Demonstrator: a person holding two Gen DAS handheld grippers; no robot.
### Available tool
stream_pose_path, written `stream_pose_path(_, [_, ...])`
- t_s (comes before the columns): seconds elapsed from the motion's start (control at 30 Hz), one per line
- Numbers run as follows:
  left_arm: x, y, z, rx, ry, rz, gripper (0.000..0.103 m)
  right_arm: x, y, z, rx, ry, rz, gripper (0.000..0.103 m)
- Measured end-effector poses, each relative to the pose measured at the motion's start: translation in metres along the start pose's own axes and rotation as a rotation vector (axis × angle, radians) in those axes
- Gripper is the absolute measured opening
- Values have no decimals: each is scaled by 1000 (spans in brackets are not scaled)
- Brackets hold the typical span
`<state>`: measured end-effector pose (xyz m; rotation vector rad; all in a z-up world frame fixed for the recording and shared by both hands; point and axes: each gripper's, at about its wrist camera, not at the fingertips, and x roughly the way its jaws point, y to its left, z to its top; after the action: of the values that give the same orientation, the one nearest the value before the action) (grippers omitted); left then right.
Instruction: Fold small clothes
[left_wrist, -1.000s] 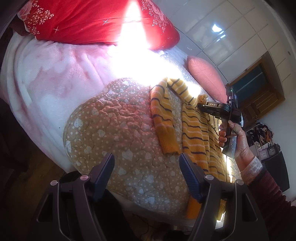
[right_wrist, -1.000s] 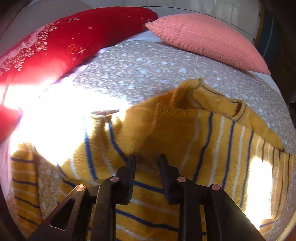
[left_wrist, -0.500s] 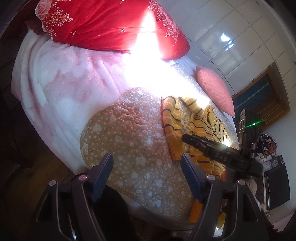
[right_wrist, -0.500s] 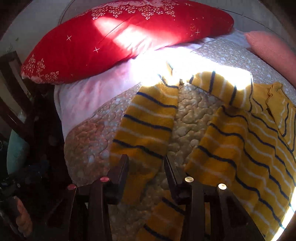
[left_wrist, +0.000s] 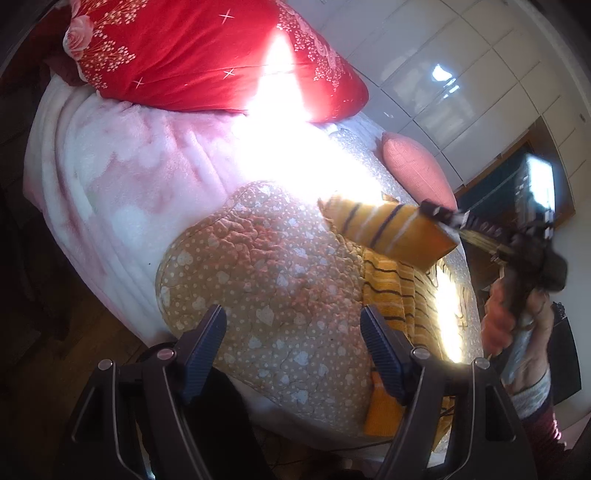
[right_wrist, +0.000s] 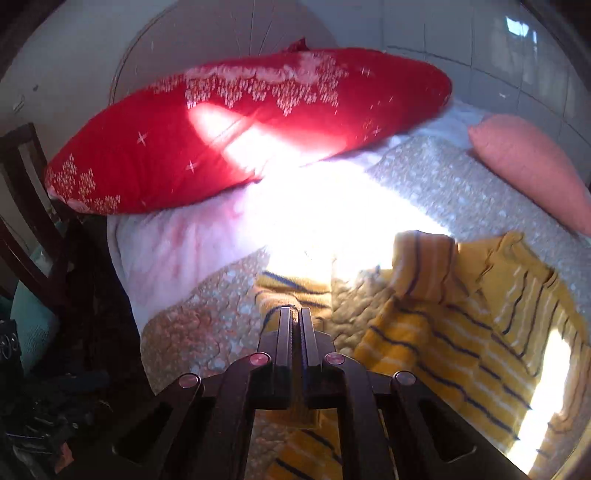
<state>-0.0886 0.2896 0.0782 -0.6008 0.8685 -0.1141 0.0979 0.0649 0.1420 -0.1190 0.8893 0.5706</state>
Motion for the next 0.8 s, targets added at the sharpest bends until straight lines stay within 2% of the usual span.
stream_pose_path(0.13, [4, -23, 4, 59, -1, -17, 74, -97, -61, 36, 21, -142, -162, 3])
stream_pose_path(0.23, [12, -39, 5, 90, 13, -32, 74, -150, -128, 39, 113, -187, -334, 0])
stream_pose_path(0.33, [22, -56, 3, 116, 34, -50, 74, -178, -212, 21, 278, -163, -488, 0])
stream_pose_path(0.43, [29, -75, -2, 154, 53, -57, 74, -172, -291, -20, 425, -50, -726, 1])
stream_pose_path(0.47, [30, -80, -4, 167, 58, -59, 74, -168, -307, -36, 450, -21, -748, 5])
stream_pose_path(0.53, [33, -88, -7, 195, 64, -54, 74, -161, -319, -66, 514, -19, -587, 5])
stream_pose_path(0.6, [38, -93, -9, 215, 72, -33, 75, -148, -310, -87, 547, -33, -430, 14])
stream_pose_path(0.67, [44, -95, -10, 211, 85, -28, 75, -125, -291, -102, 554, -37, -332, 53])
stream_pose_path(0.7, [47, -96, -11, 206, 92, -29, 75, -113, -284, -108, 551, -31, -299, 57])
stream_pose_path(0.8, [55, -100, -15, 205, 114, -32, 75, -68, -260, -120, 520, 24, -257, 57])
